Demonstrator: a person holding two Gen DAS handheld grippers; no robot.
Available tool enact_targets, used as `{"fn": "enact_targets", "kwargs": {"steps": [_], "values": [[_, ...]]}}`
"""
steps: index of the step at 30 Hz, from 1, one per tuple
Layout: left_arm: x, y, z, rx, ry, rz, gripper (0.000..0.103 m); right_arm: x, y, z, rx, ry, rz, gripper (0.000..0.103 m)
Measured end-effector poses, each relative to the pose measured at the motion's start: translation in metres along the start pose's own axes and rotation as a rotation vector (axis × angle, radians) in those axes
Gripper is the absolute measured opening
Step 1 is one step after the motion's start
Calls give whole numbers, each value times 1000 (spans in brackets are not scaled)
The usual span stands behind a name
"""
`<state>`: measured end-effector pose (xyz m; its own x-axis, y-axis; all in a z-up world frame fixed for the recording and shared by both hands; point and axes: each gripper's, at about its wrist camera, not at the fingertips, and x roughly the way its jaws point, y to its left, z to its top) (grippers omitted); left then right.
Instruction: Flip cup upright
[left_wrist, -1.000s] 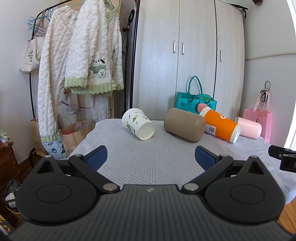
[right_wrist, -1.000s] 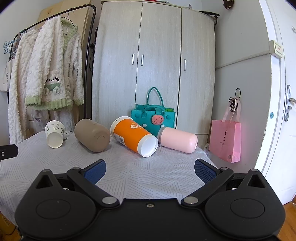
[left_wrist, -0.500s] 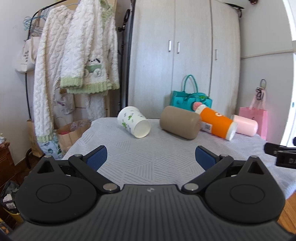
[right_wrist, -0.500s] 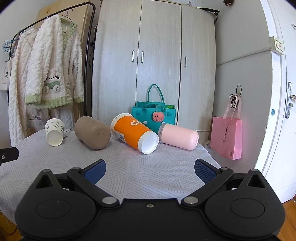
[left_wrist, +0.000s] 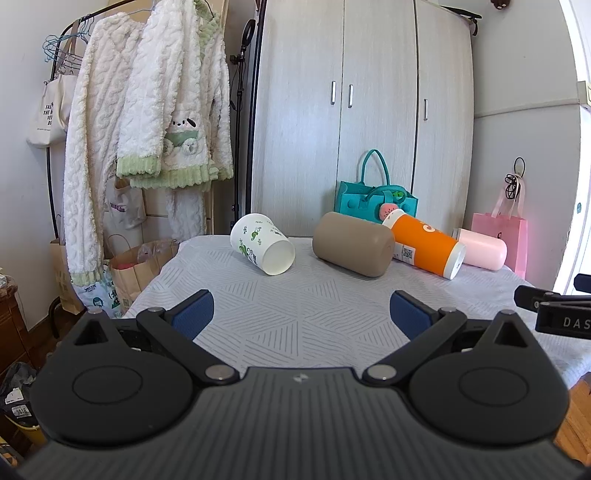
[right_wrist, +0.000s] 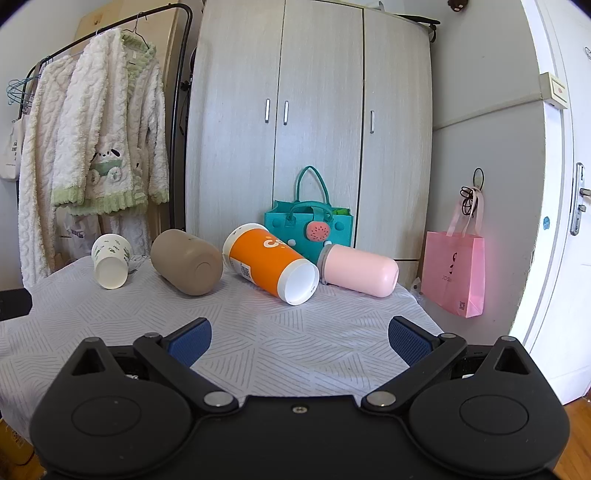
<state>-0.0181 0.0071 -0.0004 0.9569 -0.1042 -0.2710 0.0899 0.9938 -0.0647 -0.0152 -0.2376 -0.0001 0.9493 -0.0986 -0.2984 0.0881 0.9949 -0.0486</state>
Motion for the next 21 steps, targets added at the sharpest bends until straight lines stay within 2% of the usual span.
{"fn": "enact_targets", "kwargs": {"steps": [5, 21], "values": [[-3, 2, -2, -30, -13, -44, 103, 0, 0, 0, 0, 1, 2, 103], [-1, -1, -1, -30, 3, -24, 103, 3, 3, -3, -1, 19, 13, 103]]}}
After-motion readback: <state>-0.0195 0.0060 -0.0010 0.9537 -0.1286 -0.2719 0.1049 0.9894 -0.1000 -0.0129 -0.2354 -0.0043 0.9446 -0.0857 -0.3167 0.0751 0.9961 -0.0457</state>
